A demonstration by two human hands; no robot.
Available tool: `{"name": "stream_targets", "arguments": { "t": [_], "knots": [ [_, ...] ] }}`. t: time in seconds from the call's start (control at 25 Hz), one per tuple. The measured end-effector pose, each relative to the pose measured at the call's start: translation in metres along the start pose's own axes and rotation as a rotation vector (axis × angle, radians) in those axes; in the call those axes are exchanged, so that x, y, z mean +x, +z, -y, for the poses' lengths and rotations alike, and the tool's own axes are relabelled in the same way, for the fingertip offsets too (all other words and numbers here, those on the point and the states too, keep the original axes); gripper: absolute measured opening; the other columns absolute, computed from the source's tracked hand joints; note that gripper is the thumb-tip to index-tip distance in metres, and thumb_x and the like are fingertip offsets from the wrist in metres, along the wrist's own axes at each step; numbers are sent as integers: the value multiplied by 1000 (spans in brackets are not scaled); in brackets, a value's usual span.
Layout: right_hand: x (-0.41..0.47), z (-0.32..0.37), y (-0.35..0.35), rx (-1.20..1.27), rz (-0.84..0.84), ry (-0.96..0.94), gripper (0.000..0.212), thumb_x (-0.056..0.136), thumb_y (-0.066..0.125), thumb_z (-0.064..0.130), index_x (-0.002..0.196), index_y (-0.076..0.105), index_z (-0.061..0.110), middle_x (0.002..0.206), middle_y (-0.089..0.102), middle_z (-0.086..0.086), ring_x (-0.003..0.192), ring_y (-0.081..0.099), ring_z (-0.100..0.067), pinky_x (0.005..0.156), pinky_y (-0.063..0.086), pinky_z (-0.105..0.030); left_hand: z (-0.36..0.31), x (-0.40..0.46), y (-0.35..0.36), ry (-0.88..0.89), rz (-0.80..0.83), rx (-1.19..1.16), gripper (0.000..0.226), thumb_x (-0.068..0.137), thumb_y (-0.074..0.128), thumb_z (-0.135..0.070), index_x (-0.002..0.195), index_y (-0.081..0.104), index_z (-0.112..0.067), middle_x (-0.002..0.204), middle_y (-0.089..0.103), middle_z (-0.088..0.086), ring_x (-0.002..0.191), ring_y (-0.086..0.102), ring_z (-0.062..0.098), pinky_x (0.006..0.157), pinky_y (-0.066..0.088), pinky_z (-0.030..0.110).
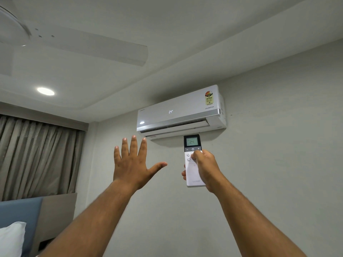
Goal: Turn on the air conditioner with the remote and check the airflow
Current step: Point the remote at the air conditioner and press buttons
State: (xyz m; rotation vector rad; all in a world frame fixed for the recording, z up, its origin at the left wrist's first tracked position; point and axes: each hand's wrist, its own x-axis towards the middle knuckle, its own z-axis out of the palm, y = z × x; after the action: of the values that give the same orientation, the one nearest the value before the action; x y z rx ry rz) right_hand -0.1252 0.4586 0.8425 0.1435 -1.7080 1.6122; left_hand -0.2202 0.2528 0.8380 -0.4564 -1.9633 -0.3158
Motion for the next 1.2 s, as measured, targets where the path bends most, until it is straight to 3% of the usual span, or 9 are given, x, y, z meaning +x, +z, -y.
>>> {"name": "stream_targets", "arguments": {
  "t": [0.64,0.92,1.2],
  "knots": [
    [0,-6,-1,-23,-6,7,16,92,48,18,104,54,10,91,68,-24,53,73,-31,52,61,-40,1,-3,2,-7,3,9,117,60,-8,-95,154,-6,-25,165,-4,12,150,-11,37,118,-2,58],
    [-2,-6,-2,14,5,14,23,91,45,13,110,51,2,85,65,-24,48,70,-31,45,58,-37,2,-5,6,8,7,14,116,61,-6,-94,154,-4,-24,165,-4,12,150,-10,37,119,-1,58],
    [-1,-6,-2,6,-3,13,16,92,46,13,104,52,6,85,65,-23,48,71,-30,44,58,-36,5,-4,5,24,17,44,115,62,-7,-94,154,-6,-24,165,-5,13,150,-11,37,119,-1,58]
  ]
}}
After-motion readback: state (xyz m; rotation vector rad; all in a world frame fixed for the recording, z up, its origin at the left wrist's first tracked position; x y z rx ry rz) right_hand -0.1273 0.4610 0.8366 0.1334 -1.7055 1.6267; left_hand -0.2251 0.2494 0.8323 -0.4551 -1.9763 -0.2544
